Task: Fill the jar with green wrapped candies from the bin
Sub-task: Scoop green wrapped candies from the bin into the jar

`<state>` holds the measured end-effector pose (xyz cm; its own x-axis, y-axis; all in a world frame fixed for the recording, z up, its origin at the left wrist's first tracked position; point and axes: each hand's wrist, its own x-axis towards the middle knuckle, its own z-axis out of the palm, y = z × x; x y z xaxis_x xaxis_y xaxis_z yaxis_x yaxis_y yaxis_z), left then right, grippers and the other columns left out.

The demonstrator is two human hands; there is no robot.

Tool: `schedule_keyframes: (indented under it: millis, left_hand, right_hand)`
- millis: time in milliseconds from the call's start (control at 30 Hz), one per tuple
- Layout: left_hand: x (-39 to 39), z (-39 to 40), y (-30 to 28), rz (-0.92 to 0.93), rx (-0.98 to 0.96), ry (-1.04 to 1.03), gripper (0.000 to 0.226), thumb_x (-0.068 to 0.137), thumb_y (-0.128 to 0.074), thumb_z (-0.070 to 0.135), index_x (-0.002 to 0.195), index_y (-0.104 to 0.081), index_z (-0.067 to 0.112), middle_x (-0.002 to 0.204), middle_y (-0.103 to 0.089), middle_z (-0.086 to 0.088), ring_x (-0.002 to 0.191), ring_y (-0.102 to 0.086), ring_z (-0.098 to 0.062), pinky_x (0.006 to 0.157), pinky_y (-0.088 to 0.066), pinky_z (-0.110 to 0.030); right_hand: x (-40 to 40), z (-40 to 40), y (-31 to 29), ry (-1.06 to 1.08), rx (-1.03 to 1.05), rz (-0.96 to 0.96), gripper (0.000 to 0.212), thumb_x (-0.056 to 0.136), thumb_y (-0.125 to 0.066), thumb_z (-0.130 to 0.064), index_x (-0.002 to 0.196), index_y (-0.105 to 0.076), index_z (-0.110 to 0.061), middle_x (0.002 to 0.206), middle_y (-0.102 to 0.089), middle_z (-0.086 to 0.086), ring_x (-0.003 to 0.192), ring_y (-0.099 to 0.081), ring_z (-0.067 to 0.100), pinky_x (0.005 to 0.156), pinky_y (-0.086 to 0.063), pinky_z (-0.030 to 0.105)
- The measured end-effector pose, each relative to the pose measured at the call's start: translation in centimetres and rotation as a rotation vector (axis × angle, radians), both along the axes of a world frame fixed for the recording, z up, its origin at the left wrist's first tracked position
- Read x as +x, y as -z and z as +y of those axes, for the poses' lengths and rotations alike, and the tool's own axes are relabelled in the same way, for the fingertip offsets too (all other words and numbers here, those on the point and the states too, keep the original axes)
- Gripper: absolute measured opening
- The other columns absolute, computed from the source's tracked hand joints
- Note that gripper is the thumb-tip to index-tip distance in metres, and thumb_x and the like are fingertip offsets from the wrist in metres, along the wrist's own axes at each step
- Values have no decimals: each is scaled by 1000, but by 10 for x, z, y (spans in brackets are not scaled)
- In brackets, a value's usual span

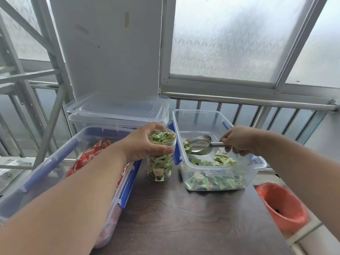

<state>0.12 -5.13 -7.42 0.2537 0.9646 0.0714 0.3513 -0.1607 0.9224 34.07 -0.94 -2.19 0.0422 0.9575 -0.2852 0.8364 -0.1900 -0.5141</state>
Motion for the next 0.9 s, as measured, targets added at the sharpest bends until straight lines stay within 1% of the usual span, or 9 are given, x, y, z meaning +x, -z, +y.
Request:
schedule_keyframes:
  millis: [133,200,233,300,467,567,633,700,900]
  left_hand:
    - [1,-2,0,-8,-17,1,100,47,-107,65,135,-67,40,124,-80,-1,117,-78,-24,105,-64,-53]
    - [3,-3,-1,-9,-23,4,96,51,-107,60,135,-67,38,124,-80,-2,117,-78,-24,105,-64,-54]
    - [3,-3,-2,-9,-24,4,94,53,-107,57,135,-67,37,124,-80,-2,117,-78,-24,105,-64,-54]
    - [3,-3,-2,-2,-26,-2,92,54,-106,56,135,-67,37,125,-79,-2,117,-78,-24,105,-64,-54]
    - [2,-3,-2,-12,-23,-9,99,46,-107,65,133,-68,41,125,-79,-1,118,-78,-24,105,-64,-54]
    - [3,-4,-2,-9,-26,-13,97,48,-108,63,134,-67,40,126,-79,-1,118,-77,-25,105,-64,-54]
    - [3,-4,-3,5,-24,-12,91,54,-107,58,134,-67,40,124,-80,0,117,-78,-23,105,-64,-53]
    - [3,-5,-3,8,-24,-12,88,57,-106,55,135,-67,39,123,-81,0,115,-79,-22,104,-65,-51]
    - [4,-6,-3,19,-16,-19,83,60,-105,51,133,-67,40,122,-81,1,113,-80,-19,102,-66,-47]
  right_hand:
    - [-15,-6,34,-2,-52,65,27,107,-45,-12,114,-71,-7,86,-71,13,55,-51,17,47,-43,22]
    - [-17,-5,40,-119,-65,-100,29,104,-50,-20,123,-72,-16,112,-75,9,79,-60,18,75,-57,30]
    - [-19,-5,40,-161,-66,-163,31,102,-52,-23,126,-72,-20,123,-72,7,90,-59,18,90,-55,32]
    - [-20,-5,36,-204,-83,-197,32,101,-54,-24,128,-72,-22,129,-70,6,97,-57,17,98,-51,33]
    - [-21,-8,35,-259,-81,-241,33,102,-53,-24,130,-71,-21,129,-69,6,98,-56,17,95,-48,31]
    - [-18,-4,41,-208,-42,-188,33,105,-50,-28,123,-73,-13,113,-73,8,93,-63,22,89,-52,33]
    - [-18,-3,44,-93,-17,12,34,106,-49,-25,113,-73,-2,94,-76,17,71,-66,25,64,-56,32]
    - [-20,-3,41,-13,45,171,32,105,-53,-21,104,-72,5,75,-70,20,53,-57,23,49,-48,28]
    - [-60,22,21,-8,87,186,31,98,-53,-8,94,-74,14,68,-73,18,52,-62,25,52,-54,27]
